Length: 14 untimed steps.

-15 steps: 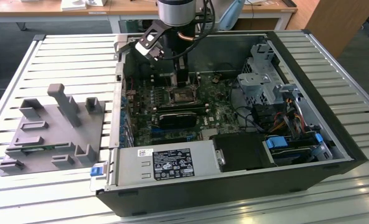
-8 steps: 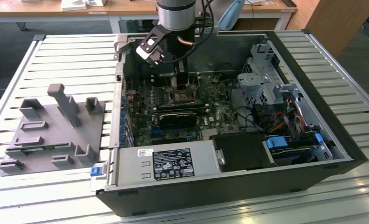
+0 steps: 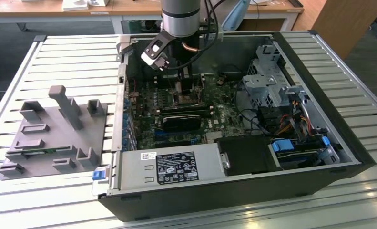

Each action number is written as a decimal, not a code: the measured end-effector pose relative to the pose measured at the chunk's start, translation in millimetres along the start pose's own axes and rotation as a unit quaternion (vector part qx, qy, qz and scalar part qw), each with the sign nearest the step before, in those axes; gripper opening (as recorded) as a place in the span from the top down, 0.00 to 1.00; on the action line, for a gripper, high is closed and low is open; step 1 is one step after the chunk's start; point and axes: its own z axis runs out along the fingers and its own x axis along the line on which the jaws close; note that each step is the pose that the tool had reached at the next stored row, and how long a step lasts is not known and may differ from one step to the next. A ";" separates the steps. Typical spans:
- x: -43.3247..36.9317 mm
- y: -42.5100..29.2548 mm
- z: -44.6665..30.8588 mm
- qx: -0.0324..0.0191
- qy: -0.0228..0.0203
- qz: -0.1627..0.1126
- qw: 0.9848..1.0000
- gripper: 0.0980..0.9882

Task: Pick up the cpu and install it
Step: 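Place the cpu into insertion slot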

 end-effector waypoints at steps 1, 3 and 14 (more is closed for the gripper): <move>0.0 0.2 1.5 0.000 0.000 0.000 1.000 0.52; 0.0 0.3 4.6 0.000 0.000 0.000 1.000 0.52; -0.2 -0.2 15.4 0.000 0.000 0.000 1.000 0.52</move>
